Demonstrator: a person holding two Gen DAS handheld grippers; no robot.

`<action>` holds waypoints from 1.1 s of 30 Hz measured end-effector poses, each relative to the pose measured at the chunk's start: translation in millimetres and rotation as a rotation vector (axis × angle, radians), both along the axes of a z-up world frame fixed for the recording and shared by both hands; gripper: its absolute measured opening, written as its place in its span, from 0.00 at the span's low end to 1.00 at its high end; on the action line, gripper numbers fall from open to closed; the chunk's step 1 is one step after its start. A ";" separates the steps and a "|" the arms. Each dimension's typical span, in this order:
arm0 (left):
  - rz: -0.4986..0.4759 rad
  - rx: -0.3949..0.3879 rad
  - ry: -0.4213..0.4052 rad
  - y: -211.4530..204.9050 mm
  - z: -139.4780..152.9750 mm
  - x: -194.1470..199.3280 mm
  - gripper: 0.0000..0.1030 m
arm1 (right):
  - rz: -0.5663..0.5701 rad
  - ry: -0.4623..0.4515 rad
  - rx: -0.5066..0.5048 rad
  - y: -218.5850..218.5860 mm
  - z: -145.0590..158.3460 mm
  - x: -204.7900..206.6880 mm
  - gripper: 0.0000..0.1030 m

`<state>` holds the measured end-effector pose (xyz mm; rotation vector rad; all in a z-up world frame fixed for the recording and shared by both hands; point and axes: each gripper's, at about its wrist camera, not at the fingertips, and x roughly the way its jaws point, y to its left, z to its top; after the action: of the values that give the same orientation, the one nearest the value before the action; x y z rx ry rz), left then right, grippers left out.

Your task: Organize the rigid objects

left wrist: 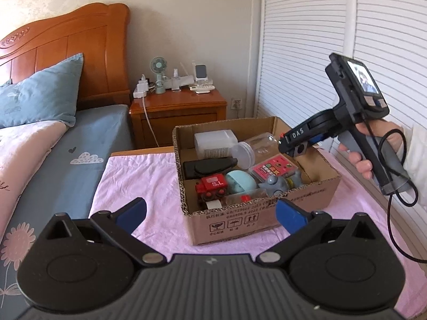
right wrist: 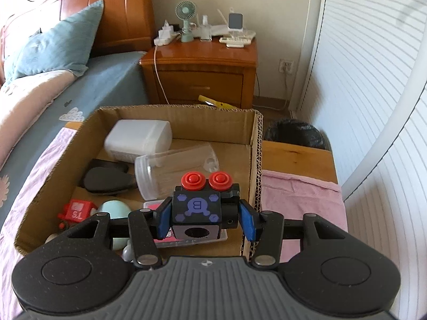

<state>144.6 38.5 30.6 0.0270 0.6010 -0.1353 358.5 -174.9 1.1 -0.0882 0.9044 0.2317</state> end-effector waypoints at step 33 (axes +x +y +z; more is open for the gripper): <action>0.132 0.043 0.110 -14.0 10.2 -17.1 0.99 | -0.163 -0.067 -0.023 9.2 49.4 -201.5 1.00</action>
<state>127.5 24.5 40.7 0.0219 0.7136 0.0044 157.0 -165.7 50.5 -0.0429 0.8429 0.0658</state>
